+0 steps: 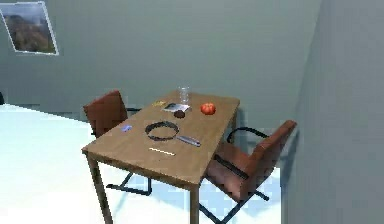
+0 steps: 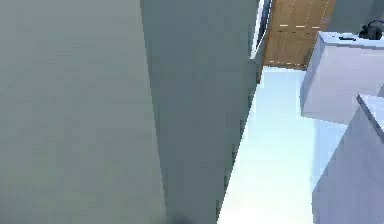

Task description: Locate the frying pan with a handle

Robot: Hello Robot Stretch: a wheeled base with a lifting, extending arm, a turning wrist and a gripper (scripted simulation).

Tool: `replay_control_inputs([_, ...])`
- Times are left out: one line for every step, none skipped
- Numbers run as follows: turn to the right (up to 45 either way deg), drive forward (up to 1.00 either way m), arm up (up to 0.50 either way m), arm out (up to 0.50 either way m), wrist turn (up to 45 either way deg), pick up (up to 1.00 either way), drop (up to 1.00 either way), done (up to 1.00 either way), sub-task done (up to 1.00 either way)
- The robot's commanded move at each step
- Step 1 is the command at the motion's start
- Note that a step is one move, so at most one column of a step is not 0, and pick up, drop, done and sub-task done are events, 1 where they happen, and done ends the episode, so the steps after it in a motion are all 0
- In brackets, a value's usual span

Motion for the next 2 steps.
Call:
replay_control_inputs([0.0, 0.25, 0.0, 0.0, 0.0, 0.0, 0.0, 0.0, 0.0])
replay_control_inputs([0.0, 0.0, 0.0, 0.0, 0.0, 0.0, 0.0, 1.0, 0.0])
